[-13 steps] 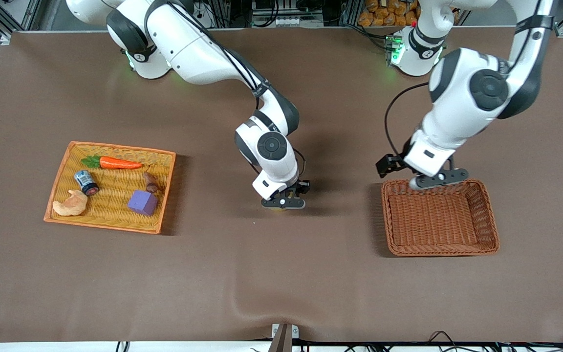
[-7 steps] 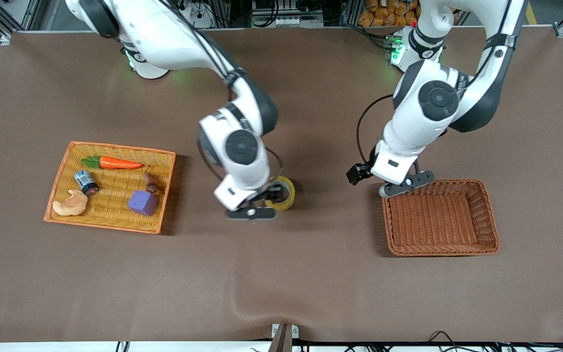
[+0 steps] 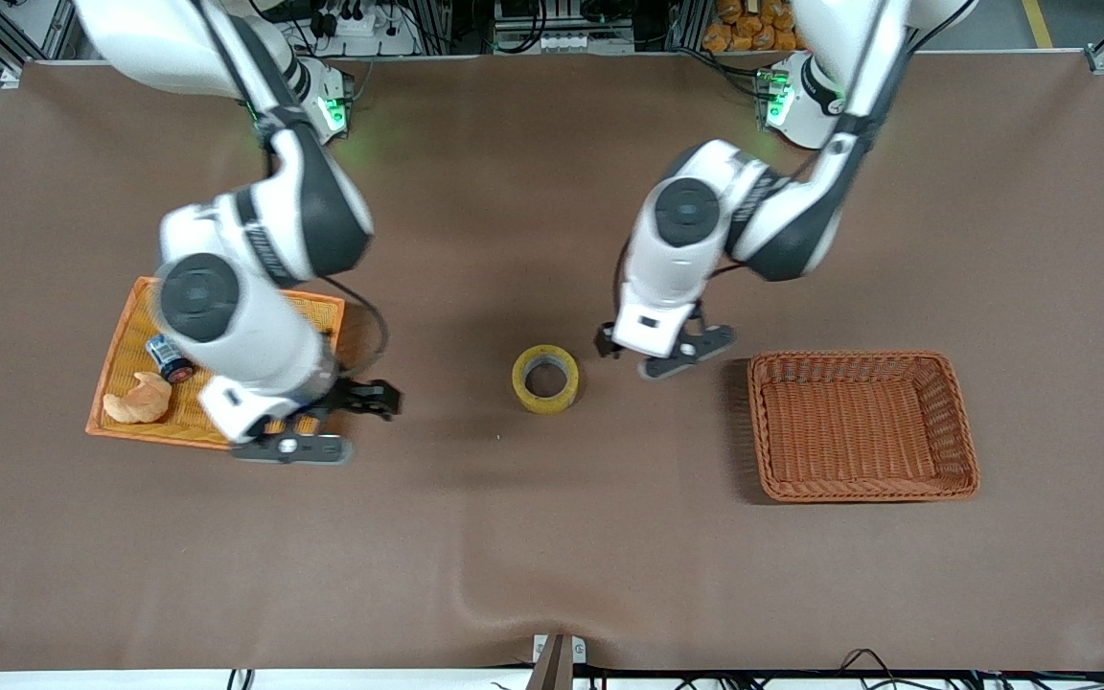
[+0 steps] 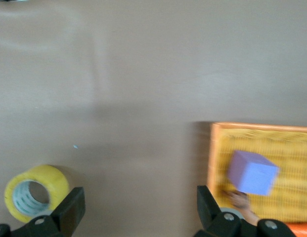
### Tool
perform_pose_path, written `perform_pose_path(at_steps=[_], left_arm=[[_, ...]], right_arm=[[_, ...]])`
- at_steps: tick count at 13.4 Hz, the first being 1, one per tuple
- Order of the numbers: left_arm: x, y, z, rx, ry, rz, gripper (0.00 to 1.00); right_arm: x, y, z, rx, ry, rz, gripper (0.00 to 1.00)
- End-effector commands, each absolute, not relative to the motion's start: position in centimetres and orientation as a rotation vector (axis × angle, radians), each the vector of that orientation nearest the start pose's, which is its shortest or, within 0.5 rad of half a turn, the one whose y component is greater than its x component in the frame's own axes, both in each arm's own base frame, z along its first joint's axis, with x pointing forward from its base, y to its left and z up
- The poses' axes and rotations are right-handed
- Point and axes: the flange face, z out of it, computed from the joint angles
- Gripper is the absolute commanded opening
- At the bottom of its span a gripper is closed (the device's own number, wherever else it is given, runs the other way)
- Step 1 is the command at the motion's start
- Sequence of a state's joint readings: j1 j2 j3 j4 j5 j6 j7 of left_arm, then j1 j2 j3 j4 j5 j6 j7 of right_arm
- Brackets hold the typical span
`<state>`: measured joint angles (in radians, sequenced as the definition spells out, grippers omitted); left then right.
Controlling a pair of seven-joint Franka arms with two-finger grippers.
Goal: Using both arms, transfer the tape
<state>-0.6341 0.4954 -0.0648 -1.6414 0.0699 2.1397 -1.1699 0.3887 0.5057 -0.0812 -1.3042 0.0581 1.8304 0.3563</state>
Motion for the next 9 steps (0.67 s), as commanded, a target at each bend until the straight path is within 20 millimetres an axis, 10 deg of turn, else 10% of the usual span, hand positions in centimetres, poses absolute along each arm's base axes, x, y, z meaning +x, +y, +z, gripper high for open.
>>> perform_pose_path(at_steps=[1, 5, 9], left_arm=[[52.0, -46.1, 28.3, -2.986, -0.738, -0.044, 1.0], [52.1, -49.8, 24.2, -2.968, -0.799, -0.042, 1.0], [52.7, -50.1, 24.4, -3.007, -0.871, -0.094, 1.0]], right_arm=[[63.9, 17.6, 48.8, -3.088, 0.109, -0.023, 1.0], [59.9, 9.1, 51.6, -3.068, 0.143, -0.075, 1.0], [57.7, 4.6, 55.0, -3.062, 0.211, -0.038, 1.0]])
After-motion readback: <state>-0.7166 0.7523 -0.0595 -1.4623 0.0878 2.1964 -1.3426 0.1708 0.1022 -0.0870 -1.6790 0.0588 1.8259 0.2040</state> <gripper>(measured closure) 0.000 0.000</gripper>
